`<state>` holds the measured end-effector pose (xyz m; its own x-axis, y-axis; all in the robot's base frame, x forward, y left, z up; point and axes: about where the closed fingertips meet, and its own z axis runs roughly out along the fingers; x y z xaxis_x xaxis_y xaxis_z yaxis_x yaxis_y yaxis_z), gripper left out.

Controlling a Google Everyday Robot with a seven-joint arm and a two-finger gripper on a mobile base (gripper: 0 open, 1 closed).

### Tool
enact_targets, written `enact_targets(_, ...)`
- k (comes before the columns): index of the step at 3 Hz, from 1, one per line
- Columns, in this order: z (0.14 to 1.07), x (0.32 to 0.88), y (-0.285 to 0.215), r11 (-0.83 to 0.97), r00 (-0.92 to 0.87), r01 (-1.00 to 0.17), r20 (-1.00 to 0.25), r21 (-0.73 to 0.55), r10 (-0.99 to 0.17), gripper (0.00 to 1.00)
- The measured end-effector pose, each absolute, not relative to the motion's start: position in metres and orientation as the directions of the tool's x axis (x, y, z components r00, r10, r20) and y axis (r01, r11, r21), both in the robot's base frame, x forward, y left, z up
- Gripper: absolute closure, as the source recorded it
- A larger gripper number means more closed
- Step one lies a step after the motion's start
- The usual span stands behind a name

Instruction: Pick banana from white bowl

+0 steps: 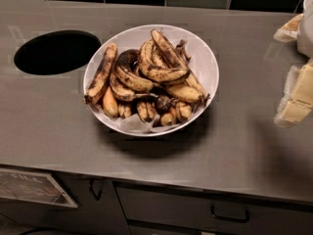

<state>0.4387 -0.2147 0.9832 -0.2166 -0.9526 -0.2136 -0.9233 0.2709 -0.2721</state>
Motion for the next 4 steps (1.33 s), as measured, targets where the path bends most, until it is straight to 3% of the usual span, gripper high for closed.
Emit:
enact_targets(1, 0.983, 0.439, -0.214, 0.270, -0.216, -0.923, -0.214, -0.272, -0.953, 0.00)
enact_targets(4, 0.992, 0.470, -0.135, 0.111, -0.030, -0.952, -0.273, -0.286, -0.962, 0.00)
